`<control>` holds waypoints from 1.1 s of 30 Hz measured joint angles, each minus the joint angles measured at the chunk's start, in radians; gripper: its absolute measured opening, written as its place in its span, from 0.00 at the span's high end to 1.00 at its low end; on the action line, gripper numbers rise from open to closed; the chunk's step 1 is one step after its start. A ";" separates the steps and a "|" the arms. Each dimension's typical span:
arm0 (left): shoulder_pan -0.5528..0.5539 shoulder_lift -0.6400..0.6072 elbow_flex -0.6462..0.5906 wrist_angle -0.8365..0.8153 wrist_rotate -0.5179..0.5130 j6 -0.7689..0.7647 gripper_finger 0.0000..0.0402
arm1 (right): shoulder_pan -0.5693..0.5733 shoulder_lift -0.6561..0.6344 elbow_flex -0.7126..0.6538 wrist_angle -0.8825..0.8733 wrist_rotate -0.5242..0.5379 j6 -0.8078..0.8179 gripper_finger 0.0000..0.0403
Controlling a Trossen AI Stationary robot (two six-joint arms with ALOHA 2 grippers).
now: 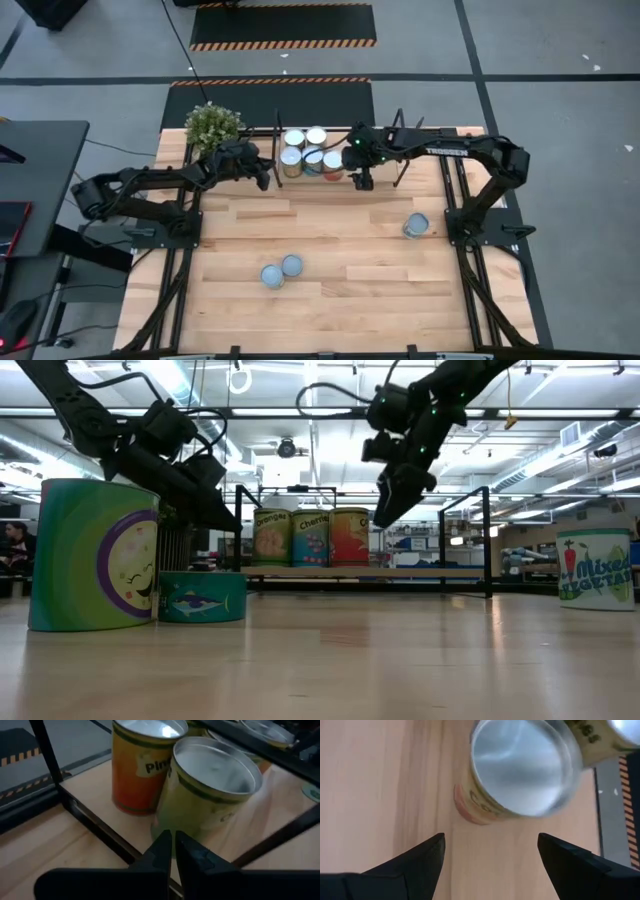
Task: Pick and place cans onto a shelf
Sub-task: Adjust the canned goods on the shelf
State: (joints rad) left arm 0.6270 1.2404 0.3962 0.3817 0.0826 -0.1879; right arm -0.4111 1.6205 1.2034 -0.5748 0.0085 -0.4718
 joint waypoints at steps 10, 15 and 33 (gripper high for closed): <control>0.000 -0.002 0.001 -0.044 0.000 0.025 0.93 | 0.003 0.044 0.000 0.009 0.092 -0.008 0.19; 0.000 -0.001 0.001 -0.044 0.001 0.028 0.93 | 0.003 0.043 0.007 -0.016 0.060 -0.001 0.13; 0.000 -0.001 0.001 -0.036 0.003 0.027 0.93 | -0.004 0.234 0.326 -0.259 0.016 0.058 0.01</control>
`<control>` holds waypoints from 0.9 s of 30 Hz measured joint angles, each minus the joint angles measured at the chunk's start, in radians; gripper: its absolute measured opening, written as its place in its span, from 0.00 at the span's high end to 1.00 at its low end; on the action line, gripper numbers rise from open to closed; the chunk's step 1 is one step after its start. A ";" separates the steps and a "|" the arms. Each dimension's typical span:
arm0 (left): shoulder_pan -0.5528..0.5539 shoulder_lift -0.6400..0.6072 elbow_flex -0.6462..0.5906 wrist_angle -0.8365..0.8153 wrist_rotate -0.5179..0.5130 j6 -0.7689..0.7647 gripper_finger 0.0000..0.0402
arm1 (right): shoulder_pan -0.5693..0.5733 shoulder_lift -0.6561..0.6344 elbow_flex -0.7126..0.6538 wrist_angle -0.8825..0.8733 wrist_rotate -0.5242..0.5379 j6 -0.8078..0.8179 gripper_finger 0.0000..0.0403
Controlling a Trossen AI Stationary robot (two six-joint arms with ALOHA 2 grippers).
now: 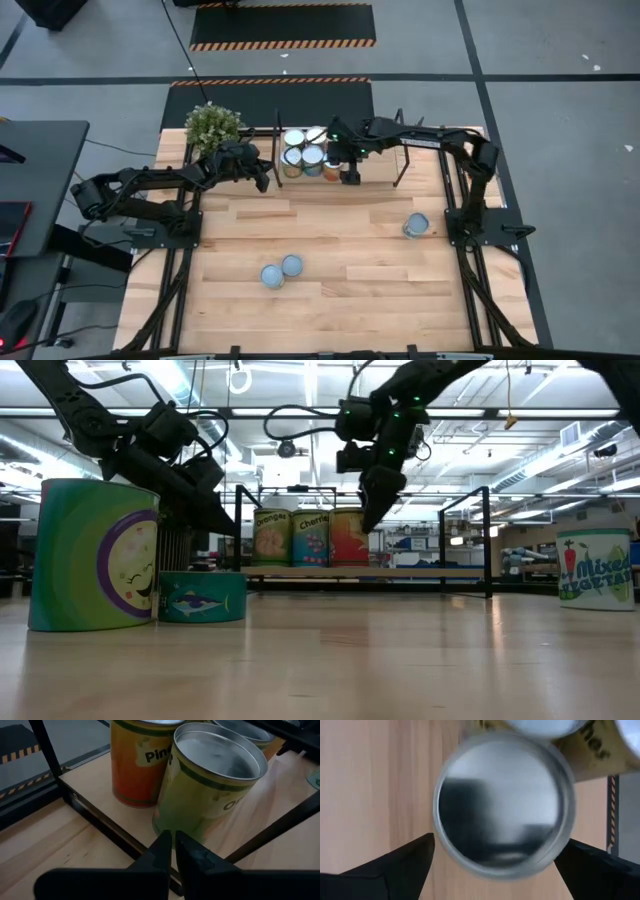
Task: Pick and place cans onto a shelf
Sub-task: Adjust the canned goods on the shelf
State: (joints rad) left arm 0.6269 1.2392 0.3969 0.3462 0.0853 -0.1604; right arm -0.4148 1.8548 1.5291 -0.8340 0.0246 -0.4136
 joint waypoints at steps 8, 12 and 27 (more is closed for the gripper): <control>-0.002 0.000 0.000 0.000 0.052 0.000 0.93 | 0.021 0.113 0.186 -0.102 0.009 0.014 0.01; -0.002 0.000 0.000 0.000 0.056 -0.004 0.93 | 0.024 0.145 0.207 -0.100 0.007 0.010 0.01; -0.002 0.000 0.000 0.000 0.071 -0.004 0.93 | 0.022 0.141 0.200 -0.123 0.009 0.139 0.20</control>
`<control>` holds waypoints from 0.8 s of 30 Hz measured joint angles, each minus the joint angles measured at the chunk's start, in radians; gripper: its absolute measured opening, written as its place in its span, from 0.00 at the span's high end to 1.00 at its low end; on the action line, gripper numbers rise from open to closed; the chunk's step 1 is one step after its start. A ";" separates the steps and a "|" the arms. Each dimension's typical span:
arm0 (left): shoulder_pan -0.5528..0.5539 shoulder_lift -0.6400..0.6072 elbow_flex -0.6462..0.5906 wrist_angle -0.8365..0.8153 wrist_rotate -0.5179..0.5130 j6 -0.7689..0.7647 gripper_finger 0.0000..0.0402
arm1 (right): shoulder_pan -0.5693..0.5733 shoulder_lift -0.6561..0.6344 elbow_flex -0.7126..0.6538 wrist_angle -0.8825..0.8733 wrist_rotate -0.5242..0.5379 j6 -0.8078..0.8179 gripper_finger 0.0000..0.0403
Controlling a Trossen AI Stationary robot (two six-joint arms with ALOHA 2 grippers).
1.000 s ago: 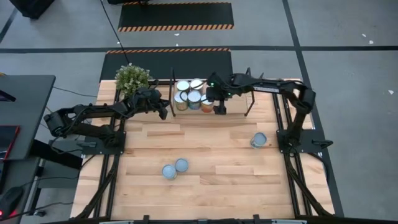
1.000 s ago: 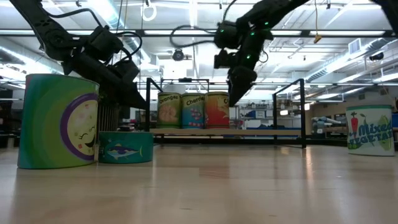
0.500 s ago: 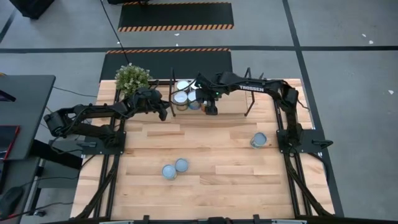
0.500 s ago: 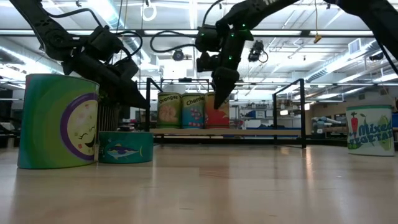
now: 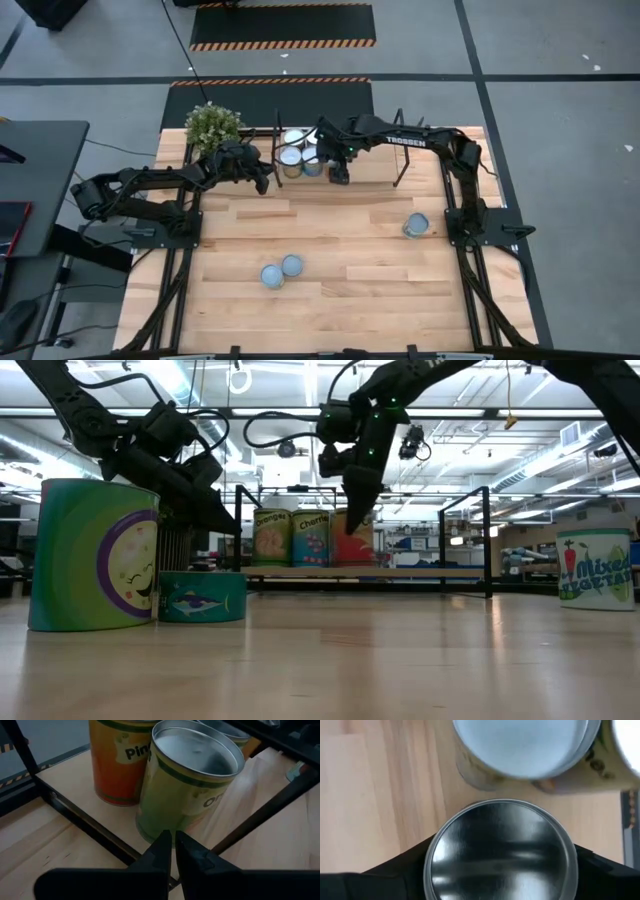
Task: Pick and place cans onto a shelf
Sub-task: Adjust the canned goods on the shelf
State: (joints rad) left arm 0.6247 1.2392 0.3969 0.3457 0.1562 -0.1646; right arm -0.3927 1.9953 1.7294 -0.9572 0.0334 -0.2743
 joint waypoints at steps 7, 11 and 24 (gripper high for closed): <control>0.000 0.000 0.000 0.000 0.000 -0.007 0.93 | -0.006 -0.003 0.000 -0.027 0.020 0.184 0.17; 0.000 0.000 0.000 -0.001 0.000 -0.007 0.93 | -0.027 -0.003 0.000 -0.030 0.023 0.309 0.18; 0.000 0.000 0.000 -0.004 0.032 -0.008 0.93 | -0.056 0.000 -0.002 -0.024 -0.049 0.360 0.02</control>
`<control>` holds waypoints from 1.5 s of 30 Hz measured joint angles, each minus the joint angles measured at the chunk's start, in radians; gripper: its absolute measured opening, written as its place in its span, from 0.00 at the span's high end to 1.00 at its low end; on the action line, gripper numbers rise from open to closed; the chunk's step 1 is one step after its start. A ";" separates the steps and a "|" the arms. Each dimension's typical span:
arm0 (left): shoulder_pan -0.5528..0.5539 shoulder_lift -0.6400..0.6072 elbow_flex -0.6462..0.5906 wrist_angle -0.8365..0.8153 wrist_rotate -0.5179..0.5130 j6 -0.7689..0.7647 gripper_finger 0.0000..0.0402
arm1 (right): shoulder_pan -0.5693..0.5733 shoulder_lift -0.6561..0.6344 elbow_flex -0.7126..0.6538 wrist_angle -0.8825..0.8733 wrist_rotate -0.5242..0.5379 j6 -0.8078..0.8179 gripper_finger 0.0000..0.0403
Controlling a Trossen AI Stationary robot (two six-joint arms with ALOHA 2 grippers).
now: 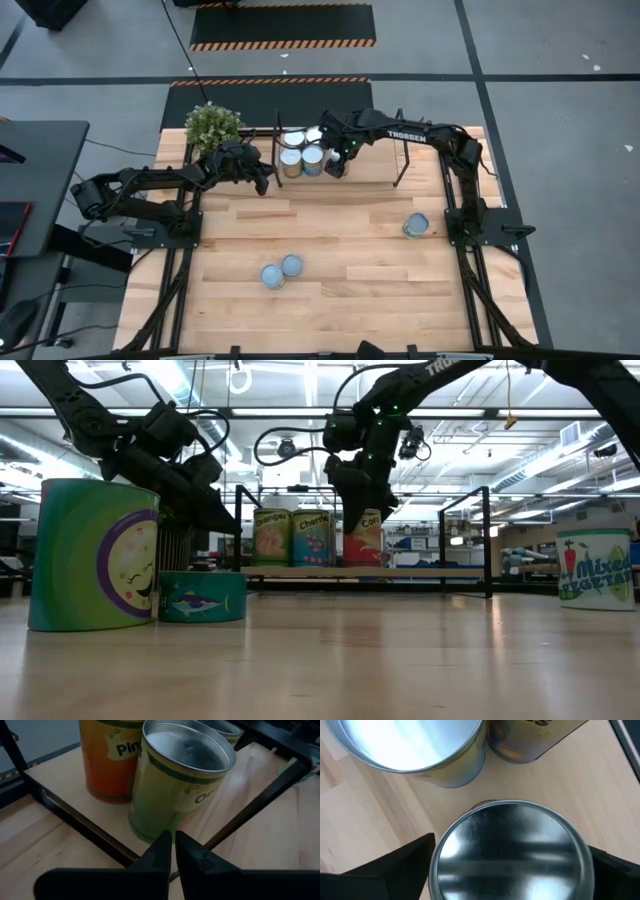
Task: Pick and place cans onto a shelf
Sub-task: Adjust the canned goods on the shelf
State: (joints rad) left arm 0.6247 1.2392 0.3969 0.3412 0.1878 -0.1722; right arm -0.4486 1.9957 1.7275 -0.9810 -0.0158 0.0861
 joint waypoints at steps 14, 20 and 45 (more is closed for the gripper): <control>0.000 0.000 0.000 -0.003 0.001 0.000 0.93 | -0.006 -0.116 0.000 -0.043 -0.027 -0.388 0.02; 0.000 0.000 0.000 -0.003 0.001 0.000 0.93 | -0.006 -0.134 0.000 -0.117 0.085 -0.539 0.02; 0.000 0.000 0.000 -0.003 0.001 0.004 0.93 | 0.009 -0.133 -0.194 0.169 0.022 -0.736 0.08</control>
State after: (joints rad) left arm 0.6250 1.2392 0.3973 0.3382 0.1884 -0.1682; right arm -0.4393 1.8629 1.5333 -0.8122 0.0062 -0.6498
